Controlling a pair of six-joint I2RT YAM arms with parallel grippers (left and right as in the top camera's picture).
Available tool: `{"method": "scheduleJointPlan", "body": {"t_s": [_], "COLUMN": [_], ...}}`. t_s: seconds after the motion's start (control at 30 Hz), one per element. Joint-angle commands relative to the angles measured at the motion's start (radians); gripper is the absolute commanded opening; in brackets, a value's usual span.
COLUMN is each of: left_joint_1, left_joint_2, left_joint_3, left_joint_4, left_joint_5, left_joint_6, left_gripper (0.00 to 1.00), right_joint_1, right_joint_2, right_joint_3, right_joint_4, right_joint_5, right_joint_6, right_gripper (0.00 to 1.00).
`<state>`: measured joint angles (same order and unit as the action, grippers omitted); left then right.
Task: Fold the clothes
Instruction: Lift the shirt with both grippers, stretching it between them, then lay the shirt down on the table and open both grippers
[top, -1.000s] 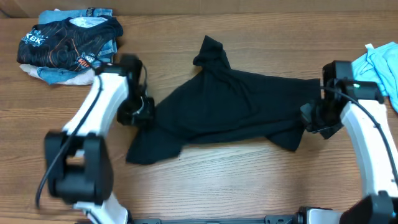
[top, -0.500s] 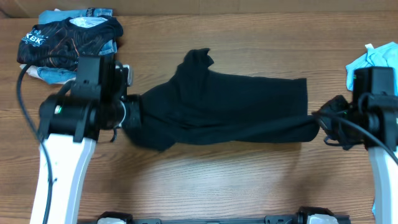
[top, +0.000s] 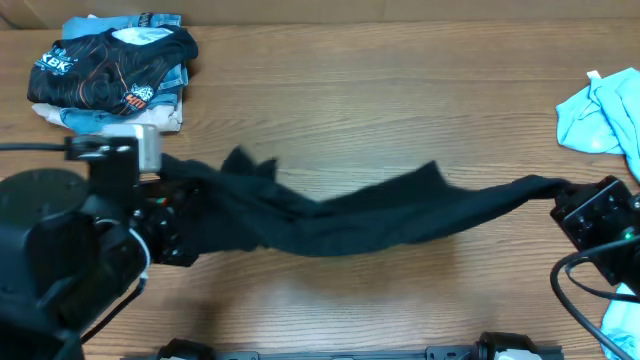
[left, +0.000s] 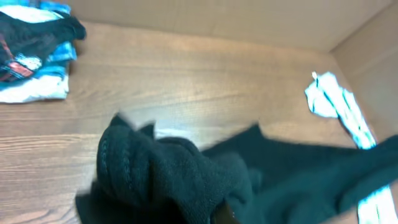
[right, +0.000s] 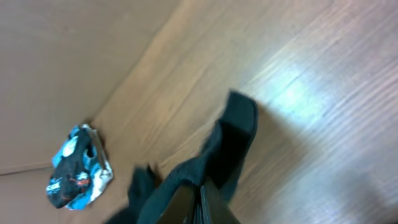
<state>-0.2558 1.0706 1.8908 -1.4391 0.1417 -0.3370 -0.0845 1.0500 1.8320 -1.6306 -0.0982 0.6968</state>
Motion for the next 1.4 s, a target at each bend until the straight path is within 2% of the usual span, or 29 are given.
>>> {"method": "scheduleJointPlan", "body": {"t_s": [0.0,0.23,0.37,0.47,0.6,0.73,0.8,0.9,1.03,1.1,1.13,1.17,1.2,1.23,1.37], "left_joint_1": [-0.005,-0.005,0.01,0.047,0.094,0.1,0.1,0.098,0.098,0.098,0.098,0.098,0.098,0.098,0.098], "left_joint_2": [0.031,0.208,0.364,0.466,0.563,0.576,0.569,0.563,0.592,0.626,0.647,0.668,0.69,0.716,0.818], "left_joint_3": [0.011,0.01,0.01,0.023,0.13,0.303,0.368,0.407,0.38,0.339,0.312,0.285,0.256,0.222,0.117], "left_joint_4": [0.024,0.157,0.351,0.526,0.669,0.652,0.587,0.427,0.197,0.084,0.035,-0.007,-0.041,-0.067,-0.095], "left_joint_5": [-0.146,-0.295,-0.377,-0.378,-0.378,-0.378,-0.377,-0.327,-0.222,-0.191,-0.18,-0.166,-0.145,-0.115,-0.045], "left_joint_6": [-0.084,-0.093,-0.05,-0.04,0.023,0.106,0.117,0.116,0.099,0.065,0.05,0.04,0.037,0.037,0.038], "left_gripper": [0.04,0.04,0.04,0.04,0.04,0.04,0.11,0.13,0.24,0.33,0.46,0.71,0.86,0.89,0.91], "right_joint_1": [0.0,0.0,0.0,0.0,-0.005,-0.02,-0.029,-0.029,-0.029,-0.029,-0.029,-0.029,-0.029,-0.029,-0.029], "right_joint_2": [0.017,0.166,0.306,0.394,0.452,0.454,0.454,0.454,0.469,0.486,0.499,0.512,0.526,0.536,0.573], "right_joint_3": [0.022,0.022,0.022,0.023,0.04,0.148,0.211,0.238,0.214,0.184,0.165,0.143,0.114,0.086,-0.033], "right_joint_4": [0.047,0.214,0.393,0.527,0.65,0.632,0.579,0.5,0.364,0.286,0.247,0.211,0.182,0.163,0.146], "right_joint_5": [-0.008,-0.008,-0.008,-0.019,-0.083,-0.074,-0.06,-0.052,-0.052,-0.052,-0.052,-0.051,-0.053,-0.052,-0.044], "right_joint_6": [-0.021,-0.021,-0.02,-0.021,-0.055,-0.101,-0.104,-0.126,-0.126,-0.127,-0.145,-0.162,-0.177,-0.178,-0.178], "right_gripper": [0.04,0.04,0.04,0.04,0.04,0.04,0.04,0.04,0.04,0.04,0.05,0.11,0.17,0.2,0.26]}}
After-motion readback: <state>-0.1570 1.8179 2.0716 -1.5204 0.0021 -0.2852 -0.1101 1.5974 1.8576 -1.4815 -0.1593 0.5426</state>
